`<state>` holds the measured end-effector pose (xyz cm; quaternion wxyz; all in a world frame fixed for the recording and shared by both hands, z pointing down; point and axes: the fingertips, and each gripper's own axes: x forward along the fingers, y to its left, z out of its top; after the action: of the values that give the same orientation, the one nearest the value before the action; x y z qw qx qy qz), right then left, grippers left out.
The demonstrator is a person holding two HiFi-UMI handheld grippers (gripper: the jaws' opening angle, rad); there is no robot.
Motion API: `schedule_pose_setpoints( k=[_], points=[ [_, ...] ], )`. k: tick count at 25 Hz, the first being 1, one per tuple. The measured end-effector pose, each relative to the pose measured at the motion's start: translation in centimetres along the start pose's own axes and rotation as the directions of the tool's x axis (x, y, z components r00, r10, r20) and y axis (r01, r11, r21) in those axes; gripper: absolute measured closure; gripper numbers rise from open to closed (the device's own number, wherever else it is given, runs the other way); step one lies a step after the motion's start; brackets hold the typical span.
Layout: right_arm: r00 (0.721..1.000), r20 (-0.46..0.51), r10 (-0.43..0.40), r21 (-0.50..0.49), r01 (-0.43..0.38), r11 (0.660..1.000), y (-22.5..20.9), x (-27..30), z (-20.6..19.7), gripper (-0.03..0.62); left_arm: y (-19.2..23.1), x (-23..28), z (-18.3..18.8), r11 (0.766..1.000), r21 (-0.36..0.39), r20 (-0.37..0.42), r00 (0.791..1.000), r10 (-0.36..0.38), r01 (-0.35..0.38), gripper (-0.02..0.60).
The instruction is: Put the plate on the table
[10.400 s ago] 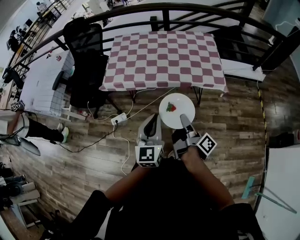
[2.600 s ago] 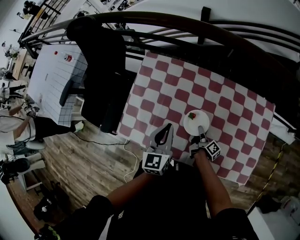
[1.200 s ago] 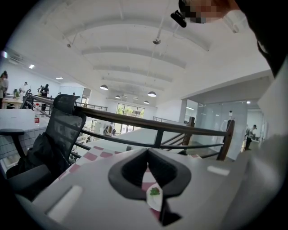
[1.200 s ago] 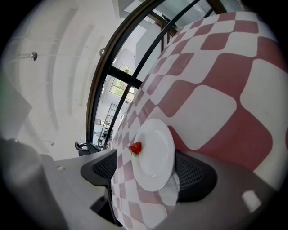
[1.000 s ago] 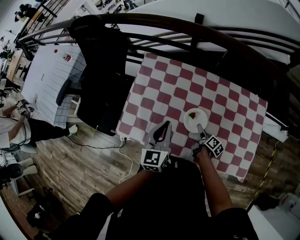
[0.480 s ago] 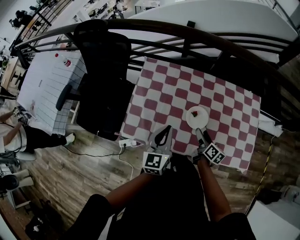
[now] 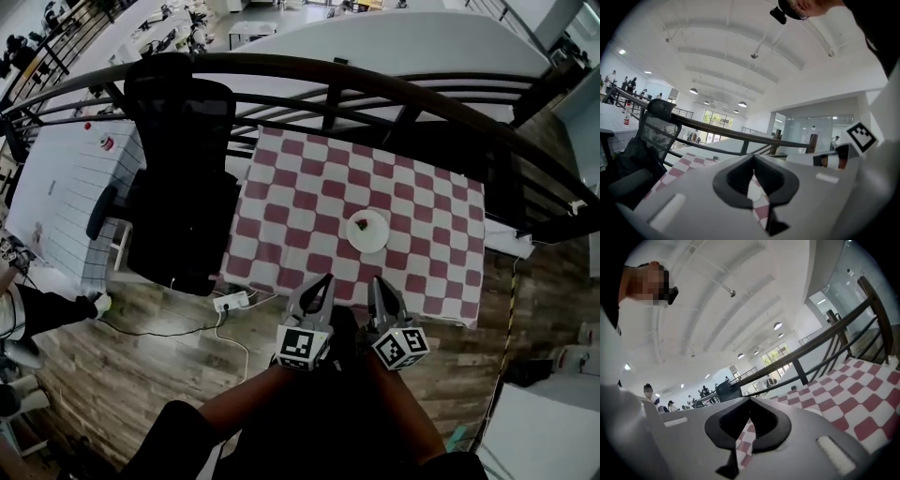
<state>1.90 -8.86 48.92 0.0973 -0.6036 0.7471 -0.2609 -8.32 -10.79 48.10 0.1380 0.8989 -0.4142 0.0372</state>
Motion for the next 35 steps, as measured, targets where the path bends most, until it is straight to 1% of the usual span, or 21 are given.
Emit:
schedule_pose_setpoints(
  k=[3, 5, 7, 11, 15, 18, 22, 25, 28, 31, 35],
  points=[
    [0.999, 0.013, -0.041, -0.047, 0.042, 0.998, 0.9, -2.3, 1.0, 0.597, -2.0, -0.6, 0.1, 0.999, 0.017, 0.009, 1.000, -0.030, 0.029, 0.572],
    [0.997, 0.002, -0.071, -0.069, 0.071, 0.995, 1.0, -3.8, 1.2, 0.597, -3.3, -1.3, 0.6, 0.999, 0.024, 0.024, 0.999, -0.033, 0.032, 0.572],
    [0.996, 0.003, -0.089, -0.116, 0.089, 0.989, 1.4, -5.1, 1.7, 0.597, -4.4, -2.3, 1.3, 0.999, 0.028, 0.035, 0.999, -0.028, 0.027, 0.572],
    [0.998, 0.041, -0.055, -0.211, 0.062, 0.976, 3.2, -6.7, 3.4, 0.597, -5.8, -3.8, 2.8, 1.000, -0.004, 0.057, 0.998, 0.007, -0.007, 0.572],
    [0.998, 0.063, -0.010, -0.255, 0.026, 0.967, 4.6, -9.3, 4.6, 0.597, -8.5, -5.6, 4.0, 0.998, 0.053, 0.112, 0.993, 0.039, -0.045, 0.572],
    [0.998, 0.067, 0.012, -0.296, 0.009, 0.955, 5.2, -11.7, 4.7, 0.597, -11.0, -7.2, 3.7, 0.994, 0.091, 0.121, 0.991, 0.056, -0.067, 0.572],
    [0.995, 0.083, 0.050, -0.314, -0.021, 0.949, 5.7, -15.1, 5.0, 0.597, -14.2, -9.1, 3.4, 0.992, 0.097, 0.129, 0.990, 0.064, -0.077, 0.572],
    [0.995, 0.090, 0.051, -0.337, -0.017, 0.942, 5.7, -17.7, 5.1, 0.597, -16.8, -10.4, 3.6, 0.990, 0.117, 0.158, 0.986, 0.057, -0.076, 0.572],
    [0.995, 0.087, 0.047, -0.349, -0.013, 0.937, 5.2, -19.8, 4.6, 0.597, -18.9, -11.0, 3.1, 0.990, 0.122, 0.167, 0.984, 0.056, -0.077, 0.572],
    [0.995, 0.095, 0.020, -0.360, 0.016, 0.933, 4.1, -21.9, 4.6, 0.597, -21.1, -11.4, 2.5, 0.990, 0.128, 0.179, 0.983, 0.039, -0.063, 0.572],
    [0.995, 0.104, -0.009, -0.384, 0.049, 0.922, 3.2, -24.0, 4.9, 0.597, -23.4, -12.1, 1.9, 0.987, 0.156, 0.189, 0.982, 0.010, -0.040, 0.572]
  ],
)
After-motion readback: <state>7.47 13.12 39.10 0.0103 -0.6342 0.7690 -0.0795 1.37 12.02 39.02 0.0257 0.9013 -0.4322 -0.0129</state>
